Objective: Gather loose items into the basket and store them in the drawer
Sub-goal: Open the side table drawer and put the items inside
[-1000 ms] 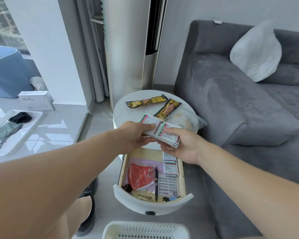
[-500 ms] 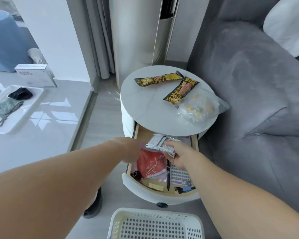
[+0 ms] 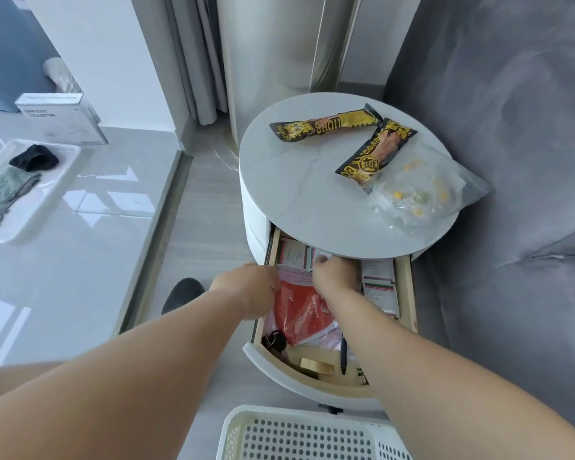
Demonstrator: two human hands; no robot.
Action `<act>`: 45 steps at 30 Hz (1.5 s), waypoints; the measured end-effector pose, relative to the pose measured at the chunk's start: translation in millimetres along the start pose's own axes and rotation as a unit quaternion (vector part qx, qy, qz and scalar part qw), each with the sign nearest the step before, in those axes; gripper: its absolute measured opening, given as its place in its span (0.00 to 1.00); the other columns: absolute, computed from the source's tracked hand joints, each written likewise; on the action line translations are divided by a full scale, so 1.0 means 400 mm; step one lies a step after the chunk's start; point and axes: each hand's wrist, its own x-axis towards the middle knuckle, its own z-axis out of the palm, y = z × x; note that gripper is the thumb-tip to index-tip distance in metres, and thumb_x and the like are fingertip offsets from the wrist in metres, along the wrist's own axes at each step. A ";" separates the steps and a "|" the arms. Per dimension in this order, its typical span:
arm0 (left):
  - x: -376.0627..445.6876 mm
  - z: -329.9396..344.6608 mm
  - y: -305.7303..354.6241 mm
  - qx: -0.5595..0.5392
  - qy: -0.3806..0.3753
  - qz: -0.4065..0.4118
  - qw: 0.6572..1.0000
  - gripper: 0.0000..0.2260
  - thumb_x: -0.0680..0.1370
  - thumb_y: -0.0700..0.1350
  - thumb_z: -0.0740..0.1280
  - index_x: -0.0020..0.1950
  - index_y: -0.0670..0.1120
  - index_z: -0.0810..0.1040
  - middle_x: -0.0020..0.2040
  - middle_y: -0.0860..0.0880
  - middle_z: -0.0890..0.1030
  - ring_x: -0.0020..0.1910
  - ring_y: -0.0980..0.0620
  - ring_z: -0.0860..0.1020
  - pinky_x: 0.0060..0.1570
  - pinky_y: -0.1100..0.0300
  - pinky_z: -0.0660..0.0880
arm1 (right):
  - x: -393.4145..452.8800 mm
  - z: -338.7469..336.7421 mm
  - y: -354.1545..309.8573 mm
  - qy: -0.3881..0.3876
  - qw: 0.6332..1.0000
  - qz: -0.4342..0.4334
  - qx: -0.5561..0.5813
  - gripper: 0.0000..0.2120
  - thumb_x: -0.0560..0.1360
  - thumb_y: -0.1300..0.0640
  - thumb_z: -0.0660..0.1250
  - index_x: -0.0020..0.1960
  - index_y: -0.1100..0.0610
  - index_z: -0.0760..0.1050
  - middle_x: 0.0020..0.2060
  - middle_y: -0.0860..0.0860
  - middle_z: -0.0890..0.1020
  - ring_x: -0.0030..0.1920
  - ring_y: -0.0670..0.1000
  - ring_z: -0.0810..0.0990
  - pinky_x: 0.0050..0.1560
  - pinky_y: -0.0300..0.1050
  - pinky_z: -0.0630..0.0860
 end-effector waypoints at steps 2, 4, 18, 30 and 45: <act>0.002 0.009 -0.002 0.001 -0.004 0.003 1.000 0.14 0.83 0.46 0.57 0.64 0.61 0.74 0.59 0.52 0.74 0.51 0.46 0.78 0.52 0.50 0.79 | 0.009 0.001 -0.011 -0.002 0.999 -0.010 -0.035 0.16 0.85 0.53 0.59 0.50 0.62 0.80 0.45 0.57 0.81 0.50 0.58 0.81 0.47 0.43 0.71; 0.000 0.017 -0.002 0.012 0.003 0.006 1.000 0.15 0.83 0.46 0.57 0.67 0.60 0.73 0.60 0.51 0.73 0.50 0.46 0.79 0.47 0.50 0.79 | 0.026 0.000 -0.001 0.004 0.999 -0.010 -0.036 0.16 0.85 0.53 0.60 0.48 0.62 0.79 0.48 0.59 0.83 0.50 0.59 0.81 0.47 0.45 0.73; -0.137 -0.055 0.134 0.051 -0.036 0.115 0.991 0.13 0.83 0.46 0.58 0.56 0.46 0.82 0.52 0.48 0.83 0.51 0.45 0.82 0.52 0.52 0.79 | -0.259 -0.228 0.211 0.129 0.977 -0.167 -0.011 0.12 0.83 0.53 0.60 0.46 0.48 0.79 0.38 0.46 0.83 0.43 0.55 0.82 0.37 0.47 0.74; -0.348 0.191 0.333 -0.088 -0.300 0.159 0.936 0.12 0.85 0.49 0.61 0.56 0.44 0.82 0.47 0.50 0.88 0.46 0.49 0.88 0.39 0.59 0.73 | -0.500 -0.262 0.538 0.059 0.974 -0.164 -0.142 0.18 0.81 0.52 0.57 0.34 0.56 0.65 0.32 0.54 0.75 0.35 0.61 0.72 0.34 0.50 0.63; -0.257 0.546 0.195 -0.168 -0.197 -0.009 0.966 0.13 0.83 0.50 0.64 0.65 0.51 0.81 0.59 0.48 0.83 0.57 0.46 0.82 0.63 0.47 0.78 | -0.599 0.124 0.819 -0.451 0.828 -0.050 -0.328 0.31 0.76 0.71 0.60 0.77 0.54 0.71 0.75 0.56 0.71 0.65 0.60 0.79 0.64 0.57 0.80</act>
